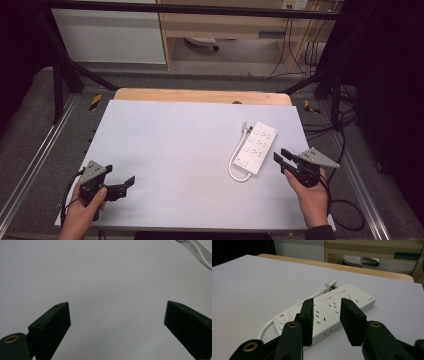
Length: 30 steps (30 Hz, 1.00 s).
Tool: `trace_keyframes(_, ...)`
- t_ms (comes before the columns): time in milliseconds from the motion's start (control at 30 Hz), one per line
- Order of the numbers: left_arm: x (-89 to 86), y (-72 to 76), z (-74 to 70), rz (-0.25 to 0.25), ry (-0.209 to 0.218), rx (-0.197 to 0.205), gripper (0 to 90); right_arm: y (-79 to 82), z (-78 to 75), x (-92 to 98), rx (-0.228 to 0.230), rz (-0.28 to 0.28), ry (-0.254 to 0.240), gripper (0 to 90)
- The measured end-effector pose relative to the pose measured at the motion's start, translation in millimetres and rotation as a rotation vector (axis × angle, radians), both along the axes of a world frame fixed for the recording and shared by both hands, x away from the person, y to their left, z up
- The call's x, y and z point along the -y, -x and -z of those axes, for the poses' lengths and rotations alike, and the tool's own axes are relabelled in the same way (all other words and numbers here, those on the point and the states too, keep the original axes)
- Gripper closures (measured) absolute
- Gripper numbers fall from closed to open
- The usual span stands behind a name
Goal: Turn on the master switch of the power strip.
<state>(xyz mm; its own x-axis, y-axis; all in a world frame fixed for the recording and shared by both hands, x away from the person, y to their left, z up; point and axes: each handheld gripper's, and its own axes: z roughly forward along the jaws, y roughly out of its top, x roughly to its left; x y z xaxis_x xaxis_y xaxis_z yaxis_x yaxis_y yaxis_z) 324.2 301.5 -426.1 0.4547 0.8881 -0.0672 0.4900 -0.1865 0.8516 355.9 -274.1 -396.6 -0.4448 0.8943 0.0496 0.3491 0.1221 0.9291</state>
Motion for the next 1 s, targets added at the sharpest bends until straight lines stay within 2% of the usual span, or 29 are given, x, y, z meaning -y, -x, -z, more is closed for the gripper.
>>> trace_keyframes(267, 1.9, -2.0, 1.4, 0.005, -0.011, -0.007, 6.9, -7.3, -1.5, -7.2, -0.020, -0.030, -0.001, 78.3)
trace_keyframes(300, 1.8, -1.8, 1.4, 0.006, -0.009, -0.010, 6.9, -9.9, -1.8, -9.4, -0.010, -0.034, 0.001, 82.0)
trace_keyframes(367, 2.1, -1.5, 1.4, 0.011, 0.006, -0.016, 6.9, -10.7, -2.3, -10.6, -0.003, -0.034, 0.003, 83.2)
trace_keyframes(433, 3.0, -1.6, 1.5, 0.013, 0.003, -0.018, 6.9, -12.1, -3.0, -13.1, 0.012, -0.031, -0.003, 85.3)
trace_keyframes(600, 3.2, -1.4, 1.3, 0.014, 0.001, -0.014, 6.9, -16.0, -5.3, -18.3, 0.033, -0.028, -0.003, 88.6)
trace_keyframes(1000, 3.5, -2.0, 2.2, 0.012, -0.010, -0.015, 6.9, -22.1, -6.3, -26.4, 0.043, -0.022, -0.002, 90.0)
